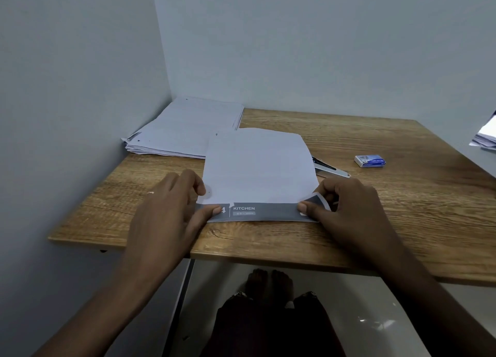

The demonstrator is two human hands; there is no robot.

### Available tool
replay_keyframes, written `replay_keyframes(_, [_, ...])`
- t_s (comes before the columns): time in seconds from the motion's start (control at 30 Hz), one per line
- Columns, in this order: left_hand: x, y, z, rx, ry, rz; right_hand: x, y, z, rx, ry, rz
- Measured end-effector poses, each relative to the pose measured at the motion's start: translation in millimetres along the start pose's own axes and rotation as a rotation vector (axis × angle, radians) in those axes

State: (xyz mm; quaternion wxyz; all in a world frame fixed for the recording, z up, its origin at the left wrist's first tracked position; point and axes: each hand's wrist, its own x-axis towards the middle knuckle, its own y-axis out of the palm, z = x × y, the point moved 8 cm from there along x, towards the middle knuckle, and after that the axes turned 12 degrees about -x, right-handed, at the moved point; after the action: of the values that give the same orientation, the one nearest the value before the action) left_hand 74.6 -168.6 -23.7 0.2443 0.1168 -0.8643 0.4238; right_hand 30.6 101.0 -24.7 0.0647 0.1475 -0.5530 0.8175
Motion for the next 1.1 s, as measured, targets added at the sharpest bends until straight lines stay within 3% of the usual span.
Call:
replay_keyframes(0.1, [-6.4, -0.6, -20.6, 0.111, 0.131, -0.026, -2.9, -0.1, 1.0, 0.01, -0.001, -0.001])
replay_keyframes(0.23, [-18.2, 24.0, -52.1, 0.072, 0.298, 0.164, -4.9, 0.0, 1.0, 0.008, 0.002, -0.009])
replay_keyframes(0.47, [-27.6, 63.3, -58.4, 0.048, 0.259, 0.494, -6.7, -0.8, 2.8, 0.035, 0.0, -0.015])
replay_keyframes(0.7, [-34.8, 63.9, -53.7, 0.039, 0.241, 0.557, -10.3, -2.6, 4.1, 0.009, 0.038, -0.013])
replay_keyframes(0.83, [-35.4, 62.8, -49.1, 0.04, 0.241, 0.577, -21.8, -9.5, 5.7, -0.101, 0.09, -0.115])
replay_keyframes(0.97, [-37.4, 64.7, -49.6, 0.048, 0.237, 0.558, -42.5, -8.7, 44.8, -0.301, -0.094, -0.214])
replay_keyframes(1.1, [-36.7, 64.4, -51.7, 0.069, 0.237, 0.523, -60.1, 15.2, 80.3, -0.277, -0.256, -0.07])
